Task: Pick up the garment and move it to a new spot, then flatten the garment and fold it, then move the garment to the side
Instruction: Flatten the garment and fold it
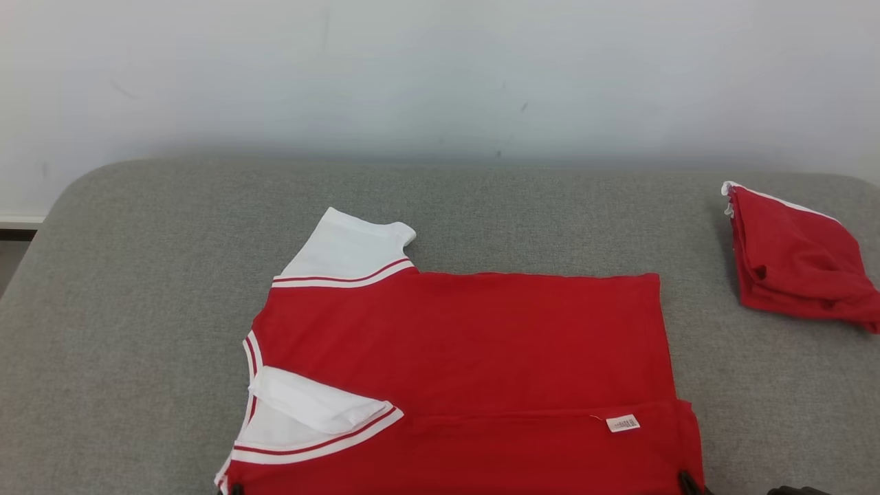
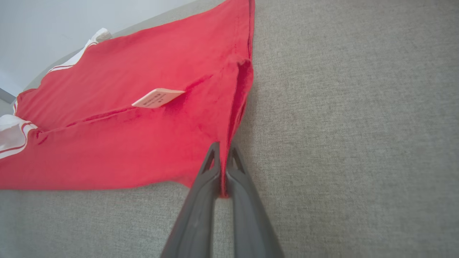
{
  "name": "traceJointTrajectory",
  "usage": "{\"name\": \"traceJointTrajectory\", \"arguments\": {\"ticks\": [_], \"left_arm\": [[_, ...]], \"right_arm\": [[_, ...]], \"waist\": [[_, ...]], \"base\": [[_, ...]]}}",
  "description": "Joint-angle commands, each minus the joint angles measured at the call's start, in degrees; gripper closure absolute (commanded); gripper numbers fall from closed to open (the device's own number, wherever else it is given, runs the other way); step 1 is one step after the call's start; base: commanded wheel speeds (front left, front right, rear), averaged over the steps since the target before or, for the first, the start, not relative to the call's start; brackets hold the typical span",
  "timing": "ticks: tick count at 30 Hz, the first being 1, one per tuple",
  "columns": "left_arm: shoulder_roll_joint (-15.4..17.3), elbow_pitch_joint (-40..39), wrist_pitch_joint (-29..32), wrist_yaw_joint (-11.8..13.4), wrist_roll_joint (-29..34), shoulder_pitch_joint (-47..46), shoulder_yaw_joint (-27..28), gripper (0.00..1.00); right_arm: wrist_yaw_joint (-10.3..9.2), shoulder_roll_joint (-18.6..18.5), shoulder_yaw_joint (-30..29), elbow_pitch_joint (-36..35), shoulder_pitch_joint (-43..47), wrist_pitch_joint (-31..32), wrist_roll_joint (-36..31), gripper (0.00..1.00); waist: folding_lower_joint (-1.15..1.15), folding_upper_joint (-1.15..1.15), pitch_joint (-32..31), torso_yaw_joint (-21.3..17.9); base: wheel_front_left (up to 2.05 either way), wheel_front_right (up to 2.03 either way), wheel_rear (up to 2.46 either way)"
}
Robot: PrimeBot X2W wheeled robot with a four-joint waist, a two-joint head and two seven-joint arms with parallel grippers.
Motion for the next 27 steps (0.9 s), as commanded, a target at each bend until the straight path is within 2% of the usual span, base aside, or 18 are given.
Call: {"name": "traceJointTrajectory", "arguments": {"ticks": [1, 2, 3, 4, 10, 15, 18, 27], "left_arm": [[-0.11, 0.10, -0.25, -0.02, -0.09, 0.55, 0.16, 0.24], [-0.13, 0.38, -0.59, 0.05, 0.35, 0.41, -0.02, 0.00], [-0.11, 0.98, -0.68, 0.17, 0.90, 0.16, -0.42, 0.00], [-0.17, 1.47, -0.99, 0.12, 1.31, -0.13, -0.68, 0.00], [-0.96, 2.81, -3.67, -1.06, 2.84, -1.17, 0.45, 0.00], [-1.88, -0.44, -4.72, -2.25, 6.02, -1.46, 4.69, 0.00], [-2.77, -3.96, -4.79, -2.88, 12.36, -0.06, 8.55, 0.00], [-9.64, -9.63, -4.75, -5.18, 29.66, 2.88, 16.79, 0.00]], "right_arm": [[-0.12, 0.32, -0.23, -0.03, 0.02, 0.25, -0.61, 0.80], [-0.12, 0.67, -0.34, 0.14, -0.23, 0.58, -1.05, 0.51], [-0.12, 0.98, -0.47, 0.36, -0.56, 0.73, -1.43, 0.13], [-0.12, 1.20, -0.54, 0.59, -0.80, 0.84, -1.83, 0.00], [-0.12, 1.64, -1.50, 0.25, -1.70, -0.95, -4.47, 0.00], [-0.12, 2.94, -3.25, -1.27, -2.66, -5.31, -6.11, 0.00], [-0.12, 4.02, -3.64, -1.58, -3.25, -7.58, -7.95, 0.00], [-0.12, 9.20, -7.87, -1.92, -4.05, -10.27, -12.84, 0.00]], "waist": [[0.00, 0.01, -0.12, -0.01], [0.00, 0.01, -0.20, -0.02], [0.00, 0.01, -0.32, 0.01], [0.00, 0.01, -0.42, 0.03], [0.00, 0.01, -1.20, 0.29], [0.00, 0.01, -1.71, 0.59], [0.00, 0.01, -1.87, 0.53], [0.00, 0.01, -2.08, 0.20]], "base": [[0.00, 0.00, 0.00], [0.00, 0.00, 0.00], [0.00, 0.00, 0.00], [0.00, 0.00, 0.00], [0.00, 0.00, 0.00], [0.00, 0.00, 0.00], [0.00, 0.00, 0.00], [0.00, 0.00, 0.00]]}}
